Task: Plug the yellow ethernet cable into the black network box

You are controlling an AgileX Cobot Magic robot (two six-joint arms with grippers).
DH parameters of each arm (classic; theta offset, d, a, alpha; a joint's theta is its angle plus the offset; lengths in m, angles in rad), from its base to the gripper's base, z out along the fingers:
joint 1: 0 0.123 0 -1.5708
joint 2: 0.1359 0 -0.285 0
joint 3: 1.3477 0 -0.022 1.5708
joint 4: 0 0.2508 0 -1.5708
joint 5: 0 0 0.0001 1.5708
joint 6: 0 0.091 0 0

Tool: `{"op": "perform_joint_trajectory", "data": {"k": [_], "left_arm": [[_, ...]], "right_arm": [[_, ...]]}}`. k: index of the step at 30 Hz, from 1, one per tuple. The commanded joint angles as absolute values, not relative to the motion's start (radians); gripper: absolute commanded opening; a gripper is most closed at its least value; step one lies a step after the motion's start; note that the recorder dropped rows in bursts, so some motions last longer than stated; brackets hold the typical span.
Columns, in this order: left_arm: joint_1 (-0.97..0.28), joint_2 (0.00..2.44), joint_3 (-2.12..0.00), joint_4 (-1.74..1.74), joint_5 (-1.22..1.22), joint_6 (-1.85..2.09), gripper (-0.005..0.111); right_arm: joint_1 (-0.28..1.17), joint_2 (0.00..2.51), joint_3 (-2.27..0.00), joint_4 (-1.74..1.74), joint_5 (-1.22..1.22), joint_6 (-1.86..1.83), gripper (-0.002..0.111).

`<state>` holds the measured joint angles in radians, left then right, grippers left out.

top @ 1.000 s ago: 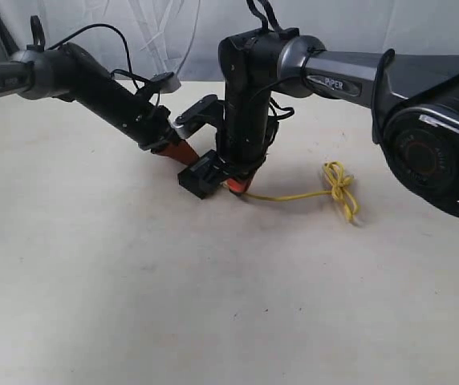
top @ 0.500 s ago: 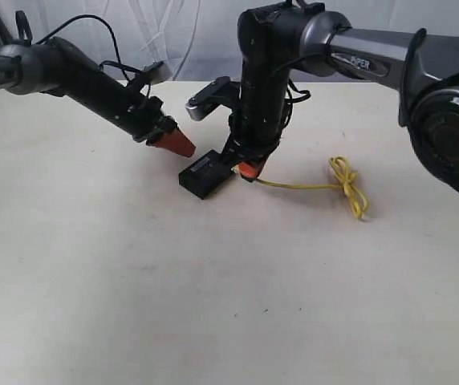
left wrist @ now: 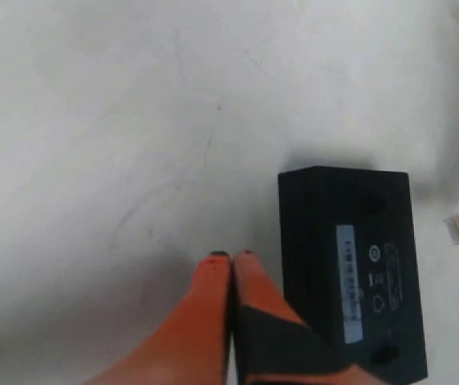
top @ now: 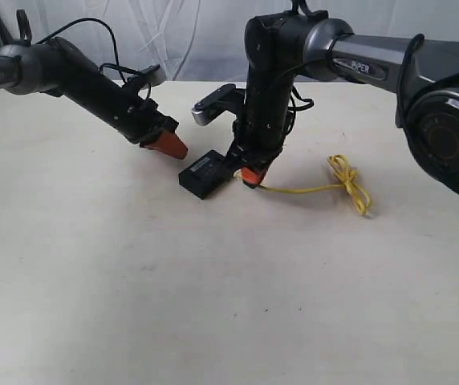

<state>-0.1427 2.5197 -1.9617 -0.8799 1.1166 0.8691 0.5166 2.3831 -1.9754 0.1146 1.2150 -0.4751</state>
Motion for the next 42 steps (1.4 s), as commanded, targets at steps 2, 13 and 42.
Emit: {"op": "perform_joint_trajectory", "data": {"k": [2,13,42], "left_arm": [[-0.161,2.508,-1.959,-0.884,1.094,0.864,0.0],[-0.181,2.508,-1.959,-0.865,1.049,0.873,0.0],[-0.221,2.524,-1.959,-0.921,1.062,0.939,0.0]], "right_arm": [[0.519,2.385,-1.978,0.118,1.221,-0.459,-0.001],[0.534,2.424,-1.978,0.073,1.221,-0.452,-0.001],[0.537,2.431,-1.978,0.122,1.073,-0.491,-0.001]]}}
